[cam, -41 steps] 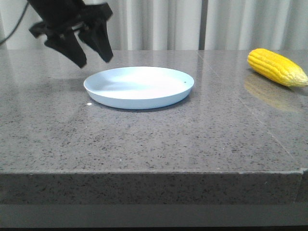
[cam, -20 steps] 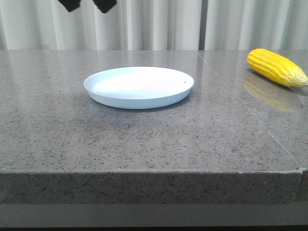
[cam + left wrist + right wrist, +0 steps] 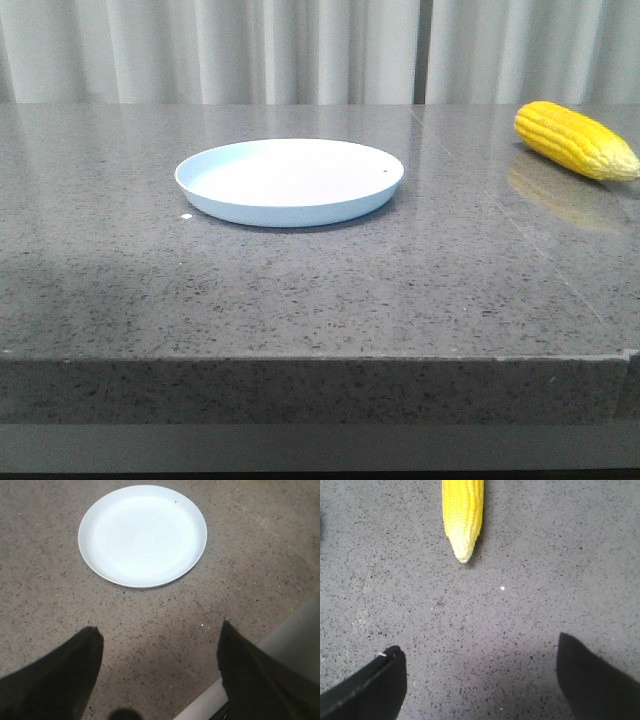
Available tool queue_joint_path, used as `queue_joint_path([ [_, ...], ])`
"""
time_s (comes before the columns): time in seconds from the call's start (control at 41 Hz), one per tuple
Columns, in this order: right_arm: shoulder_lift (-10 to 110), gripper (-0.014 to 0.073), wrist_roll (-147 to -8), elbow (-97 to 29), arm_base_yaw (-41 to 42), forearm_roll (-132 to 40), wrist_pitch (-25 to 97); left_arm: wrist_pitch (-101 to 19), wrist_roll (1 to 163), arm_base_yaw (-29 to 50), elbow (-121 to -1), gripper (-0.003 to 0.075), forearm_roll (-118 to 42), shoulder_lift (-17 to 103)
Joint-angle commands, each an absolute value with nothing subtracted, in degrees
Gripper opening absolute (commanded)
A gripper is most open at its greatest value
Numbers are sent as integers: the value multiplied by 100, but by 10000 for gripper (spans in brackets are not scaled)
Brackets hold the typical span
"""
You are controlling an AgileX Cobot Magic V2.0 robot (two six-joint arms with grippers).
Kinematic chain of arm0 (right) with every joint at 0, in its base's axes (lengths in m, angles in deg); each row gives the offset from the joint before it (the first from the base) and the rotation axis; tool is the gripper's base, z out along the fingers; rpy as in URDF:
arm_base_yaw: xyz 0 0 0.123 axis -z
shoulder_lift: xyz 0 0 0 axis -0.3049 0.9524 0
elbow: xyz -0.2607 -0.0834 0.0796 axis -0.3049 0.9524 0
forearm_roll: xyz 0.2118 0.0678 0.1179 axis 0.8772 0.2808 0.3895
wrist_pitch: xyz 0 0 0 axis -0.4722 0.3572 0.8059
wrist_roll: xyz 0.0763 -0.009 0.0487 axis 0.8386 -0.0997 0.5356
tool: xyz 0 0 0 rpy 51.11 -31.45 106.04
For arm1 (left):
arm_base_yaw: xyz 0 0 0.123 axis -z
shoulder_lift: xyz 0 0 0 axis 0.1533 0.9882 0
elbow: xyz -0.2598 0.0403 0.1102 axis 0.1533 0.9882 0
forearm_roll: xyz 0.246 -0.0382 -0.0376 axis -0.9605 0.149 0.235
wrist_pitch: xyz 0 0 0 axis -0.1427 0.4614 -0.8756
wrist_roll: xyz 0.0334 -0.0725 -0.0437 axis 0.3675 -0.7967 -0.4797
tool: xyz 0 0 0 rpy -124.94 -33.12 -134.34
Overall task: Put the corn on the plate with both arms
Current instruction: 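Release the plate and raise the left gripper away, then lower the right gripper onto the yellow corn cob and grasp it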
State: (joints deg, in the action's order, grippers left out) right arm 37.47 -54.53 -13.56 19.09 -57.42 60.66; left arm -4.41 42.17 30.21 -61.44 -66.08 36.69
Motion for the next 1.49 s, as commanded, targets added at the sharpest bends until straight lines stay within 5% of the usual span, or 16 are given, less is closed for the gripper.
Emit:
queue_joint_path([
  [0.0,3738,633,-5517,-1565,1931,-5694,5759,-915,4092,3071,-5967,480,-6605,3142],
  [0.733,4133,633,-5671,-2380,1931,-5672,6299,-860,4084,3071,-5557,480,-6644,2500],
  [1.465,8268,633,-5715,-6042,1699,-5678,7082,-860,4084,3071,-5557,480,-6644,2500],
])
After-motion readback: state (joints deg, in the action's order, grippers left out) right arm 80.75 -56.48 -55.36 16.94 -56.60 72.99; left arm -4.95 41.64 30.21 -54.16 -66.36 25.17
